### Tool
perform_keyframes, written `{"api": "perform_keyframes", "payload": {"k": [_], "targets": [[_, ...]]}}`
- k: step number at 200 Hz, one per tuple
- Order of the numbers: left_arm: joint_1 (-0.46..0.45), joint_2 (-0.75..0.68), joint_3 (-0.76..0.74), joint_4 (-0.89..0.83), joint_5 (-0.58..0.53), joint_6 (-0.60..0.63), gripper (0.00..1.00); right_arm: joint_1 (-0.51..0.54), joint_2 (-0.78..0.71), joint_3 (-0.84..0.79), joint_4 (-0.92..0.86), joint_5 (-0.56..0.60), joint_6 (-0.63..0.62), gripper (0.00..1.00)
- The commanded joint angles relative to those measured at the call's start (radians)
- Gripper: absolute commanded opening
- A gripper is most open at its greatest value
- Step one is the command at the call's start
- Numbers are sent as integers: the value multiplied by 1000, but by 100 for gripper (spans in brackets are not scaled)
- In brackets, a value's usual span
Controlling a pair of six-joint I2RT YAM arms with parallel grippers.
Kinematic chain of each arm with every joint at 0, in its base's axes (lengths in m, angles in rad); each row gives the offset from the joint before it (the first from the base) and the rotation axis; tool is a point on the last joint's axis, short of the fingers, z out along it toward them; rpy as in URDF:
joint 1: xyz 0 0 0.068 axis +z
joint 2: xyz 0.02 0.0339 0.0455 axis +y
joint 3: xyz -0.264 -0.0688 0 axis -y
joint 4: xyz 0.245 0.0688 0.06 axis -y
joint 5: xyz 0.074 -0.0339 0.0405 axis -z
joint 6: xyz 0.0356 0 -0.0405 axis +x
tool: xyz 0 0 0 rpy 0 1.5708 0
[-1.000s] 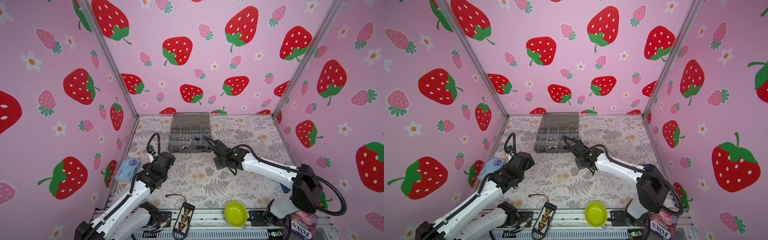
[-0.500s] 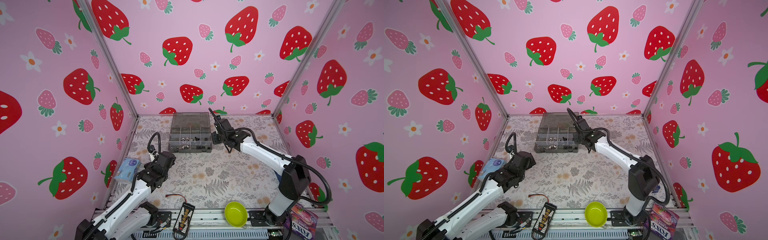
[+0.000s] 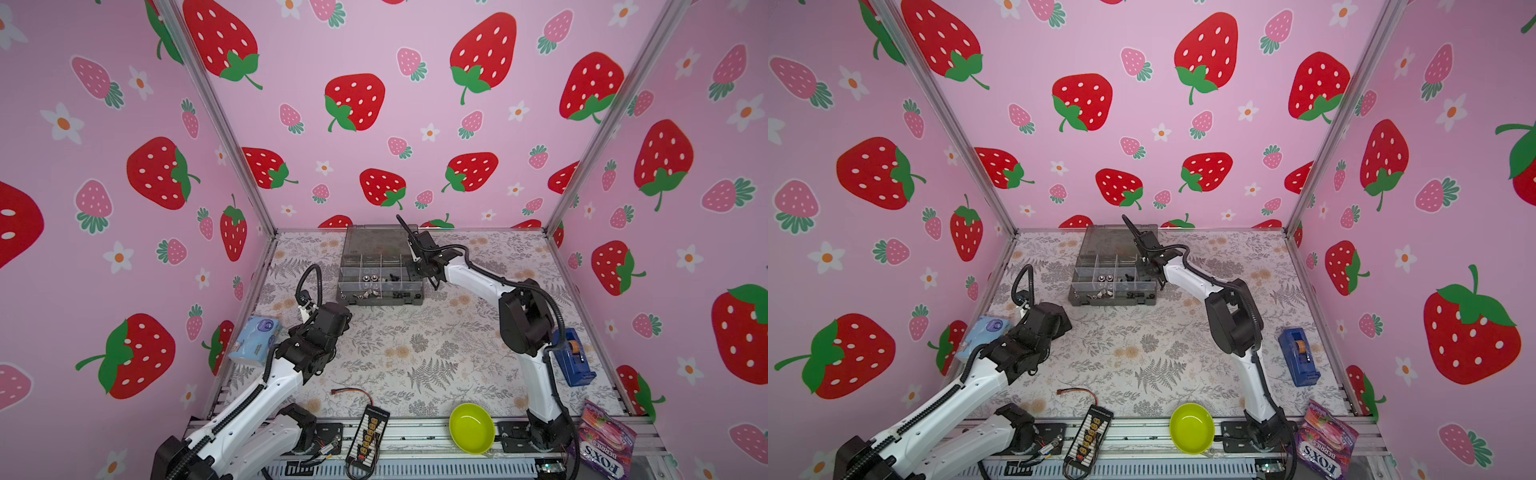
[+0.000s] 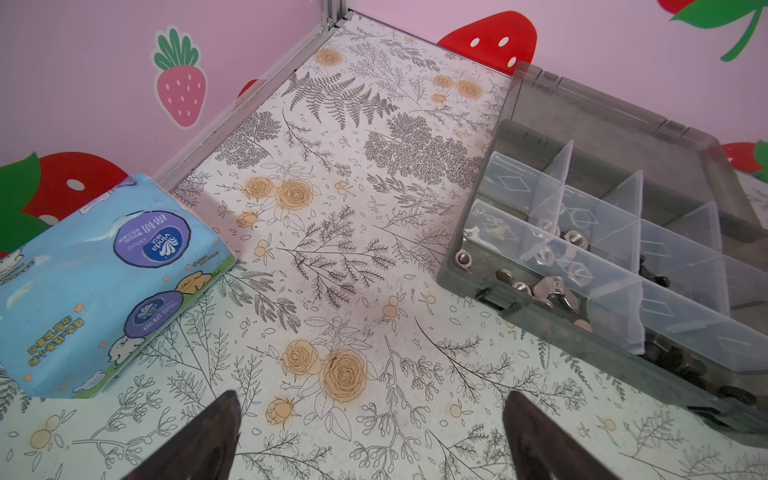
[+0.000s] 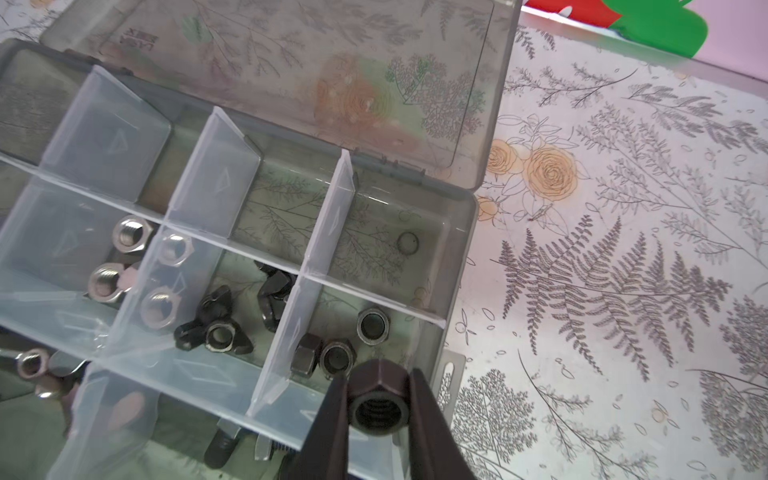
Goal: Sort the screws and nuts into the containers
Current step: 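Open the right gripper to drop the nut into the hex nut compartment, then withdraw the right gripper from the box toward the table edge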
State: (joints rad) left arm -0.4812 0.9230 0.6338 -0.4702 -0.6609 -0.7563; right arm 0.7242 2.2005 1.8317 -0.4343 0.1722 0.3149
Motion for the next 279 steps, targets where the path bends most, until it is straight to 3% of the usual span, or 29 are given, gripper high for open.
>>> {"api": "perform_keyframes", "payload": {"k": [1, 31, 50, 76, 95, 124, 181, 207, 242, 264, 279], "targets": [[7, -3, 21, -3, -20, -7, 99, -2, 21, 40, -35, -22, -23, 0], [8, 0, 17, -1, -17, -11, 99, -3, 43, 43, -28, -56, -18, 0], [9, 0, 20, -4, -17, -11, 99, -3, 58, 47, -17, -77, -14, 6], [9, -2, 19, -8, -17, -12, 99, -2, 84, 74, -16, -94, -14, 18], [9, -10, 20, -14, -20, -13, 99, -2, 99, 97, -32, -92, -13, 32], [11, -24, 16, -16, -28, -13, 99, -2, 99, 108, -39, -83, -15, 43], [10, -30, 20, -24, -28, -12, 99, -2, 67, 97, -38, -77, -9, 50], [12, -37, 15, -24, -38, -17, 99, -1, 24, 62, -25, -83, 0, 51], [12, -50, 18, -24, -48, -13, 99, -1, -84, -38, 26, -77, 5, 62], [13, -69, 10, -18, -48, -9, 99, -1, -166, -135, 65, -60, 19, 71], [13, -84, 6, -16, -52, -9, 99, -2, -228, -215, 96, -33, 33, 82]]}}
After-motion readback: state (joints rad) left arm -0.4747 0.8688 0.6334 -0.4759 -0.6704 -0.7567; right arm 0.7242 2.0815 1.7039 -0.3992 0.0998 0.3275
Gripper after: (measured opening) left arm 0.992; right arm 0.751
